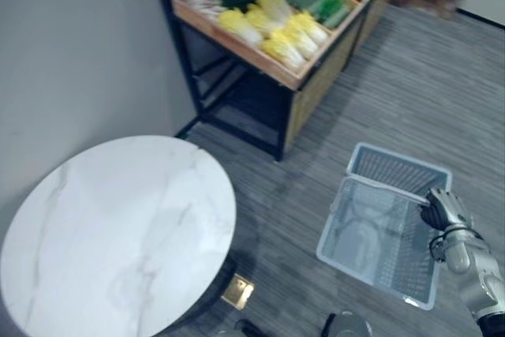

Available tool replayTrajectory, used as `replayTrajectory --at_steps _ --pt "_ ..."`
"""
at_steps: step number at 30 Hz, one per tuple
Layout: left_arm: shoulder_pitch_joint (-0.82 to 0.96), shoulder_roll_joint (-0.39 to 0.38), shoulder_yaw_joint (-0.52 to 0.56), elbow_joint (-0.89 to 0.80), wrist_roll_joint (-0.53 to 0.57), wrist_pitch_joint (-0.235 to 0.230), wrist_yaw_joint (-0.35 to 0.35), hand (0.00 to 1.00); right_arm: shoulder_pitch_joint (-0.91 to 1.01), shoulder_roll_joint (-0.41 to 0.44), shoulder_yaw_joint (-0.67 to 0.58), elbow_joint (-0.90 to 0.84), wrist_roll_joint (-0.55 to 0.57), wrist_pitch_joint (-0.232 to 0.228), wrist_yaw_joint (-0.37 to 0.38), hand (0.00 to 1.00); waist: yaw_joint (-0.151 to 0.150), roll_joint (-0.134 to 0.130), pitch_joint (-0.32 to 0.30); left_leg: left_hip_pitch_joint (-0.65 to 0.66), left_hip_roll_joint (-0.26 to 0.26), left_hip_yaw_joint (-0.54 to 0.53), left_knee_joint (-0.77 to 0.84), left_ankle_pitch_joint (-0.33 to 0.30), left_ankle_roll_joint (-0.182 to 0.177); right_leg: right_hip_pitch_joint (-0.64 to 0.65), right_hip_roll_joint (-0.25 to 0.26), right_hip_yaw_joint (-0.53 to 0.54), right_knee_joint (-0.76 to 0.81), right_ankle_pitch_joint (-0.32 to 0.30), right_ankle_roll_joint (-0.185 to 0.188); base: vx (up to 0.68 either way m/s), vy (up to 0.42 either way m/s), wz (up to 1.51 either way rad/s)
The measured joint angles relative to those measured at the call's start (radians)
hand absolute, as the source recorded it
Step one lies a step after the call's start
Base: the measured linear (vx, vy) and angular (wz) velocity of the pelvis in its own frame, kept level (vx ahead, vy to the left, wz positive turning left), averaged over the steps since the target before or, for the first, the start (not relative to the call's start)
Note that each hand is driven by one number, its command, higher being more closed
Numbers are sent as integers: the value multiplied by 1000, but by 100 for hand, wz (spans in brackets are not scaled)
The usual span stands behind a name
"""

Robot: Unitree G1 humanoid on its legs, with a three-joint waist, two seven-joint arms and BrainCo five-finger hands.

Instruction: Pick vegetable in the basket

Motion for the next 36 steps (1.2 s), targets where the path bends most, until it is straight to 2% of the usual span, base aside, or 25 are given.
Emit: replayTrajectory --at_steps 1,3,4,5,6,8,9,10,11,12,13,14,15,16,18,20,22,27,31,34,36 --pt "-2 10 5 -1 0 -1 0 0 -2 7 19 0 0 -6 -1 100 4 -5 -4 -22 29 9 40 0 0 18 3 -2 -91 13 76 -55 -282 -95" --pt "-10 16 13 1 0 0 4 0 -11 11 42 0 1 -12 -1 100 5 -4 -4 -47 66 40 82 2 -4 32 37 -11 -193 -11 139 -57 -308 -80" --pt "-18 10 35 2 -1 1 12 0 -14 11 53 0 0 -12 -1 100 6 12 -3 -58 101 59 111 11 -14 46 75 -17 -276 -21 152 -73 -464 -75" --pt "-19 -8 46 4 -1 2 22 0 -3 12 57 1 0 -11 -1 100 2 39 -3 -63 142 55 139 19 -24 75 121 -26 -350 -21 152 -73 -462 -56" --pt "-19 -15 48 4 -1 2 30 0 9 11 56 1 0 -8 -1 100 -2 52 -3 -62 165 49 154 24 -29 93 143 -31 -379 -19 153 -74 -423 -25" --pt "-7 -24 48 0 -1 2 37 0 58 18 57 2 2 -3 -2 100 -18 86 -8 -45 240 1 219 80 -50 137 205 -17 -414 -17 136 -81 -273 -27" --pt "0 -23 48 -3 -2 0 37 0 61 20 60 2 2 -3 -2 100 -14 84 -7 -42 253 -20 242 102 -47 137 210 2 -413 -20 130 -111 -228 -77" --pt "13 -25 46 -11 -3 -5 37 0 61 19 70 3 2 -3 -14 100 -3 74 0 -43 265 -103 283 159 -42 137 215 55 -414 -16 118 -89 -165 -90" --pt "14 -28 46 -9 -4 -8 36 0 61 19 74 4 2 -3 -20 100 4 75 -1 -53 266 -168 310 189 -42 138 215 85 -416 -14 111 -91 -141 -120" --pt "19 -41 46 -9 -13 -13 34 0 51 19 85 12 4 -4 -29 100 7 71 1 -109 225 -348 343 174 -71 133 205 139 -423 -9 103 -54 -37 -130" --pt "21 -65 45 -9 -29 -20 33 0 37 21 95 21 10 -4 -33 100 10 70 1 -141 143 -503 332 110 -110 111 194 202 -424 -10 91 -52 9 -134" --pt "24 -76 46 -9 -35 -21 33 0 28 23 104 27 14 -6 -33 100 14 71 1 -148 106 -559 306 89 -120 98 192 231 -425 -4 87 -25 79 -142" --pt "28 -91 46 -8 -41 -21 30 0 25 24 120 35 18 -6 -33 100 16 72 1 -149 42 -638 218 72 -132 78 195 283 -430 6 85 -20 118 -127" --pt "38 -99 45 -8 -42 -22 24 0 27 25 132 42 25 -6 -31 100 16 74 2 -139 1 -675 96 75 -134 62 202 318 -425 8 88 -14 138 -114" --pt "54 -103 46 -8 -42 -27 16 0 27 22 126 50 25 -4 -28 100 15 94 3 -113 -27 -735 -59 112 -137 43 229 354 -428 16 103 12 173 -77" --pt "52 -92 45 -9 -42 -36 14 0 34 24 125 58 28 1 -27 100 12 63 2 -106 -72 -743 -82 115 -140 50 195 337 -475 30 123 68 149 -31" --pt "48 -74 46 -8 -42 -41 14 0 25 14 125 59 30 4 -27 100 22 49 6 -130 -112 -813 -46 95 -143 49 166 337 -517 81 142 77 141 -18" --pt "49 -80 42 -9 -42 -41 14 0 25 6 130 66 35 -17 -25 100 38 88 13 -125 -126 -852 -43 73 -139 60 159 335 -531 102 165 18 21 -3" --pt "48 -93 6 -9 -42 -40 8 0 27 18 127 68 34 -8 -24 100 45 80 18 -123 -136 -857 -58 57 -131 38 155 356 -514 78 179 -2 -9 -11" --pt "49 -78 -24 -8 -42 -39 3 0 58 54 90 102 32 2 -24 100 46 62 19 -115 -165 -856 -35 6 -112 -28 124 387 -358 7 186 28 71 -13" --pt "49 -70 -52 -6 -41 -37 2 0 70 74 80 112 26 19 -23 100 40 59 22 -93 -178 -851 -30 -20 -97 -79 108 389 -215 -4 180 67 128 -19"
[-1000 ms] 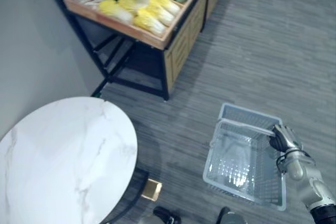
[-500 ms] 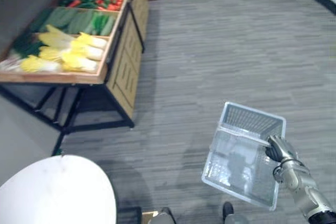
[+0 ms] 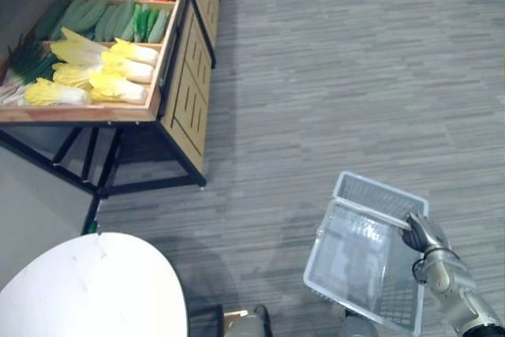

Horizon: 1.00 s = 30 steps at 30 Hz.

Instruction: Pick vegetable in the basket

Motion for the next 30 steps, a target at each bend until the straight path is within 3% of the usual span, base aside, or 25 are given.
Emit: replayTrajectory --at_steps 2,3,4,5,6,7,8,11,13,15,16,17,18,19,21,22,23,24,25,26,27,29,30 --pt "0 11 -32 5 1 2 -1 0 -1 31 -28 2 -11 20 -11 100 -14 -1 4 46 -2 14 -24 -10 15 -115 -10 -13 261 45 -115 64 159 -27" --pt "-2 22 -45 3 1 2 -3 0 0 37 -64 0 -12 19 -14 100 -20 -11 13 110 -7 20 -56 -16 35 -161 -28 -22 400 115 -188 95 141 -16" --pt "-5 25 -45 2 1 2 -3 0 0 39 -70 0 -11 19 -15 100 -23 -7 17 121 -7 17 -62 -17 40 -168 -31 -19 423 123 -189 116 125 0" --pt "-13 37 -48 -3 1 4 -2 0 2 60 -81 1 -11 20 -23 100 -38 -12 26 152 -12 5 -66 -31 60 -194 -29 -11 495 100 -166 127 63 16" --pt "-24 51 -50 -2 0 6 -2 0 4 74 -82 1 -11 20 -29 100 -41 -28 30 167 -13 0 -67 -39 67 -210 -17 -23 502 44 -161 188 57 19" --pt "-51 62 -50 -2 -1 6 -1 0 5 83 -82 3 -11 19 -35 100 -43 -46 43 175 -12 -3 -74 -45 71 -231 3 -64 451 4 -165 260 31 11" --pt "-64 66 -49 -2 -1 6 -1 0 5 85 -82 7 -10 16 -35 100 -42 -50 46 178 -11 -4 -83 -46 72 -240 15 -91 403 2 -166 246 0 13" --pt "-116 56 -29 -35 -2 6 3 0 4 90 -111 33 -8 19 -35 100 -59 -44 55 208 -16 -35 -135 -60 58 -248 85 -147 -39 67 -106 378 -69 32" --pt "-119 52 -22 -56 -2 4 3 0 4 89 -138 33 -4 25 -36 100 -77 -42 74 268 -21 -59 -170 -70 32 -244 93 -136 -209 111 -87 534 -152 61" --pt "-118 53 -19 -67 -2 4 3 0 2 88 -192 30 4 41 -39 100 -96 -35 78 323 -20 -100 -198 -99 2 -261 93 -124 -205 144 -107 652 -244 68" --pt "-120 40 -17 -75 -2 2 1 0 7 88 -218 34 8 54 -39 100 -95 0 81 334 17 -133 -173 -108 -5 -281 108 -124 -118 233 -128 766 -356 42" --pt "-123 25 -4 -73 -2 1 1 0 3 88 -220 33 7 58 -38 100 -89 38 75 304 55 -170 -91 -99 -13 -301 132 -151 -42 202 -169 752 -383 23" --pt "-123 17 5 -70 -2 -1 2 0 -4 88 -221 32 7 59 -37 100 -87 50 74 285 74 -179 -44 -79 -19 -300 144 -164 -14 174 -181 602 -360 6" --pt "-122 10 17 -55 -1 -1 0 0 -13 92 -215 29 6 56 -32 100 -83 55 73 249 93 -200 54 -12 -44 -288 158 -176 30 129 -204 609 -340 8" --pt "-116 -5 18 -40 -1 4 -1 0 1 95 -215 22 8 52 -33 100 -85 55 74 179 107 -229 264 159 -115 -221 159 -199 74 42 -212 621 -288 20" --pt "-101 -8 30 -43 -1 5 -4 0 10 95 -213 13 11 52 -34 100 -78 54 75 117 114 -248 431 306 -186 -161 157 -204 69 0 -217 581 -199 15" --pt "-99 -7 30 -43 -1 5 -3 0 14 93 -207 11 18 52 -36 100 -72 46 81 30 128 -221 615 297 -192 -99 159 -204 52 -33 -218 552 -171 9" --pt "-98 -7 31 -43 -1 5 -4 0 19 93 -205 11 19 51 -37 100 -64 51 79 -7 138 -199 688 267 -181 -66 164 -204 38 -47 -224 497 -119 2" --pt "-94 -9 37 -45 -2 2 -1 0 29 93 -200 11 22 51 -38 100 -48 45 84 -70 150 -153 770 213 -138 8 170 -204 1 -67 -229 373 -74 -2" --pt "-91 -10 41 -50 -1 2 2 0 35 93 -196 11 28 51 -39 100 -39 45 84 -95 151 -130 783 190 -107 41 171 -203 -16 -74 -228 503 -63 -1" --pt "-82 -10 41 -57 -2 -2 4 0 43 92 -188 11 34 51 -40 100 -27 47 84 -171 142 -88 765 136 -52 111 172 -204 -59 -92 -223 388 -21 -2" --pt "-69 -12 40 -72 -2 -1 5 0 40 91 -187 12 38 51 -41 100 -21 50 84 -252 126 -54 681 98 -34 160 171 -211 -96 -100 -212 405 44 -1" --pt "-64 -16 40 -71 -1 5 5 0 46 92 -191 16 42 49 -43 100 -14 49 85 -284 102 -9 489 99 -29 202 161 -225 -123 -92 -177 376 94 3"
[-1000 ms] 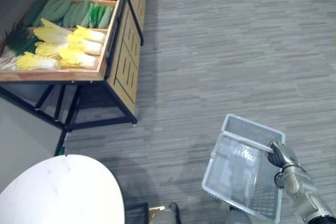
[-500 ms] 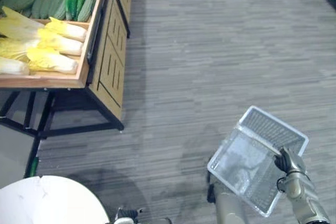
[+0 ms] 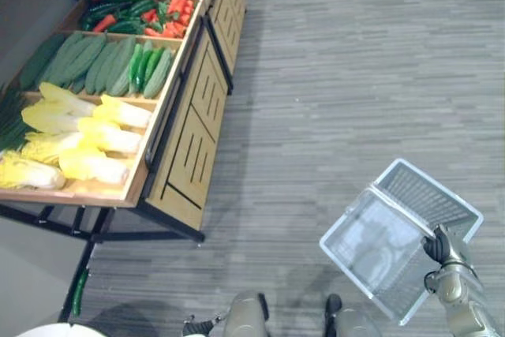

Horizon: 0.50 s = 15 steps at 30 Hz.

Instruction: Pick vegetable in the basket

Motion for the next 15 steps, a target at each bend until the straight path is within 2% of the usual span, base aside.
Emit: replayTrajectory --at_steps 1,2,3,4,5,6,7,8,9,10,11,12,13,14,15 --pt "1 -4 0 1 0 2 0 0 7 -1 -3 0 5 0 -2 100 3 1 -1 2 -11 22 -111 9 7 17 -4 -8 -15 -3 13 404 137 25" --pt "2 -9 -1 0 1 4 0 0 30 -1 -19 0 8 0 -5 100 2 12 -7 13 -39 64 -353 70 20 59 -8 -36 -46 -15 38 349 134 38" --pt "1 -11 -3 -1 2 4 0 0 46 0 -29 1 8 0 -5 100 0 19 -11 17 -52 83 -456 113 21 80 -7 -52 -57 -24 52 458 198 60" --pt "6 -13 -5 -2 4 5 -1 0 73 -1 -38 4 8 4 -5 100 1 40 -24 32 -64 115 -616 168 20 118 6 -72 -72 -50 75 604 283 51" --pt "15 -10 -5 -1 5 6 -2 0 83 5 -36 14 7 10 -4 100 5 59 -37 30 -56 123 -632 235 94 152 21 -75 -72 -86 88 513 243 44" --pt "15 -9 -5 -4 7 10 -2 0 84 14 -30 19 6 12 -3 100 9 48 -39 32 -68 131 -613 248 114 167 16 -73 -73 -101 82 512 215 30" --pt "18 -5 -3 -9 12 14 -2 0 82 16 -6 21 5 13 -3 100 18 12 -45 25 -102 146 -584 212 153 173 -21 -57 -77 -108 72 458 173 17" --pt "18 -2 16 -12 13 15 -6 0 71 15 13 21 3 12 -1 100 31 -14 -47 26 -133 154 -566 180 180 173 -54 -28 -65 -103 78 458 173 13" --pt "18 2 18 -11 13 16 -6 0 67 15 25 22 -1 11 2 100 33 -24 -50 33 -147 160 -560 170 186 171 -72 -11 -46 -97 87 447 183 4" --pt "25 -1 27 -5 13 19 -7 0 49 16 58 35 -9 10 8 100 38 -38 -49 65 -168 174 -551 140 208 161 -107 26 33 -93 96 435 169 -6" --pt "37 -3 26 1 12 24 -6 0 22 22 93 61 -16 6 10 100 47 -42 -49 111 -177 184 -554 102 205 112 -136 68 192 -80 119 505 198 -18" --pt "44 0 24 1 12 24 -6 0 11 30 107 68 -23 3 9 100 54 -46 -48 139 -182 194 -558 85 206 73 -153 94 301 -61 150 473 192 -36" --pt "64 8 13 -1 12 24 -8 0 -19 37 114 68 -48 -1 -3 100 61 -65 -52 193 -204 202 -576 57 203 -17 -191 161 518 14 228 388 149 -14" --pt "70 30 -6 -1 12 26 -9 0 -34 37 124 68 -47 -15 2 100 55 -88 -60 247 -229 187 -598 37 205 -95 -207 217 701 161 246 411 140 8" --pt "70 34 -19 -1 12 30 -10 0 -33 43 125 72 -46 -23 2 100 47 -96 -62 278 -238 166 -611 25 213 -122 -209 229 785 219 259 447 101 66"
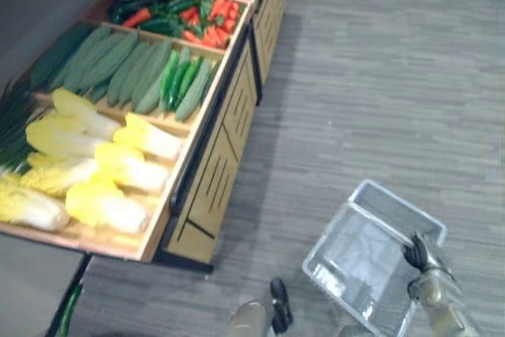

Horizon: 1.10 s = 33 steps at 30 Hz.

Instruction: Pick vegetable in the basket

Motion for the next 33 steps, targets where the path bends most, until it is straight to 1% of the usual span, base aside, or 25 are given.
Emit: replayTrajectory --at_steps 1,2,3,4,5,6,8,10,13,14,15,16,17,19,21,22,24,25,26,27,28,29,30,31,33 --pt "-1 11 -15 -1 0 5 -1 0 -3 14 -5 7 0 -8 -6 100 -10 -9 -1 51 -9 -48 -12 -14 0 -52 4 -7 134 -32 -51 458 51 93" --pt "-1 11 -22 -1 0 5 -1 0 -1 14 -5 6 0 -7 -4 100 -16 -8 -3 100 -6 -89 -23 -21 5 -98 14 -38 199 -89 -123 451 29 99" --pt "-2 11 -23 -1 0 6 -1 0 6 14 -5 8 0 -4 -2 100 -16 -6 -4 122 -6 -113 -32 -22 4 -116 14 -60 202 -120 -144 436 -10 115" --pt "-4 12 -23 -4 -2 6 0 0 18 15 -5 13 0 -2 -2 100 -20 -3 -6 155 -3 -164 -33 -23 3 -148 9 -106 159 -183 -178 355 -37 110" --pt "-4 14 -23 -8 -3 6 1 0 24 14 -4 19 0 -2 1 100 -26 -5 -6 167 -2 -198 -33 -26 3 -158 7 -127 119 -207 -184 438 -91 154" --pt "-6 12 -24 -16 -7 5 1 0 34 15 -2 34 0 6 8 100 -29 -5 -6 177 3 -256 -27 -26 1 -181 9 -142 5 -229 -198 500 -183 153" --pt "-8 7 -23 -21 -10 3 3 0 29 16 -2 64 0 24 9 100 -28 1 -6 187 20 -332 -21 -33 -11 -202 31 -118 -217 -224 -192 458 -237 146" --pt "-7 6 -22 -19 -13 3 4 0 26 17 -5 70 1 36 9 100 -22 9 0 183 44 -415 5 -65 -57 -213 48 -31 -491 -200 -166 346 -303 132" --pt "9 9 -19 -19 -40 2 14 0 11 23 -3 71 1 29 20 100 -6 -15 4 176 61 -521 85 -163 -131 -188 39 73 -686 -185 -144 327 -452 112" --pt "9 15 -11 -15 -48 0 15 0 8 32 -4 73 1 27 25 100 -6 -27 6 161 66 -563 119 -211 -161 -171 42 109 -704 -146 -99 267 -588 129" --pt "-3 5 -9 -3 -49 0 16 0 9 30 -18 81 2 28 29 100 -14 -11 16 144 85 -618 157 -243 -179 -162 72 107 -651 -118 -80 215 -577 155" --pt "-11 -6 -15 -2 -51 -6 15 0 17 27 -46 77 2 29 30 100 -19 17 11 129 108 -679 177 -248 -185 -170 105 102 -570 -179 -83 241 -660 168" --pt "-12 -12 -15 -3 -51 -14 15 0 37 27 -57 73 4 35 31 100 -12 25 11 126 120 -731 180 -233 -197 -186 111 75 -462 -261 -94 197 -505 141" --pt "-13 -13 -3 -1 -52 -13 17 0 48 25 -77 57 9 37 30 100 -12 21 10 113 131 -778 176 -198 -235 -199 88 2 -350 -338 -114 184 -479 126" --pt "-12 -16 4 -2 -59 -13 23 0 50 32 -68 62 12 37 31 100 -14 26 3 90 164 -807 146 -150 -264 -196 90 -66 -326 -358 -141 169 -393 110" --pt "-15 -21 26 -4 -83 -14 30 0 43 35 -54 62 14 36 31 100 -17 36 -6 47 183 -817 143 -102 -270 -196 100 -103 -339 -360 -148 118 -344 106" --pt "-17 -22 45 -4 -93 -14 39 0 35 42 -44 74 23 30 31 100 -21 28 -8 -14 208 -771 138 -12 -277 -187 100 -166 -374 -345 -185 136 -355 106" --pt "-19 -19 49 -2 -97 -13 41 0 29 54 -48 96 27 28 29 100 -24 21 -6 -40 223 -679 125 60 -272 -158 99 -205 -410 -337 -199 125 -293 118" --pt "-18 -17 56 -1 -121 -13 42 0 34 64 -55 112 44 32 29 100 -29 13 -2 -40 244 -533 100 133 -253 -119 89 -247 -442 -330 -210 80 -217 124" --pt "-18 -17 57 -2 -126 -12 44 0 39 72 -66 119 47 32 28 100 -32 13 -2 -39 257 -442 86 162 -236 -96 87 -265 -459 -326 -216 41 -179 128" --pt "-18 -17 58 -2 -130 -10 56 0 45 83 -87 138 60 32 24 100 -42 8 1 -40 279 -265 75 194 -195 -61 83 -311 -490 -324 -219 -2 -120 114" --pt "-21 -18 57 -1 -131 -7 63 0 48 85 -97 149 62 32 18 100 -45 21 3 -41 298 -133 71 200 -187 -42 85 -349 -506 -324 -220 -23 -101 101" --pt "-23 -21 57 0 -130 -6 66 0 49 88 -102 152 63 32 14 100 -45 26 5 -41 302 -101 60 202 -187 -39 88 -362 -509 -324 -220 -63 -51 69" --pt "-25 -28 57 -2 -130 -6 69 0 50 88 -104 161 64 31 5 100 -45 38 2 -37 299 -88 20 214 -204 -39 93 -376 -518 -324 -220 -65 -11 38" --pt "-38 -42 59 -4 -131 -7 81 0 48 87 -104 183 65 28 0 100 -44 57 3 -20 289 -109 -60 219 -208 -51 101 -385 -524 -317 -220 -110 49 28"
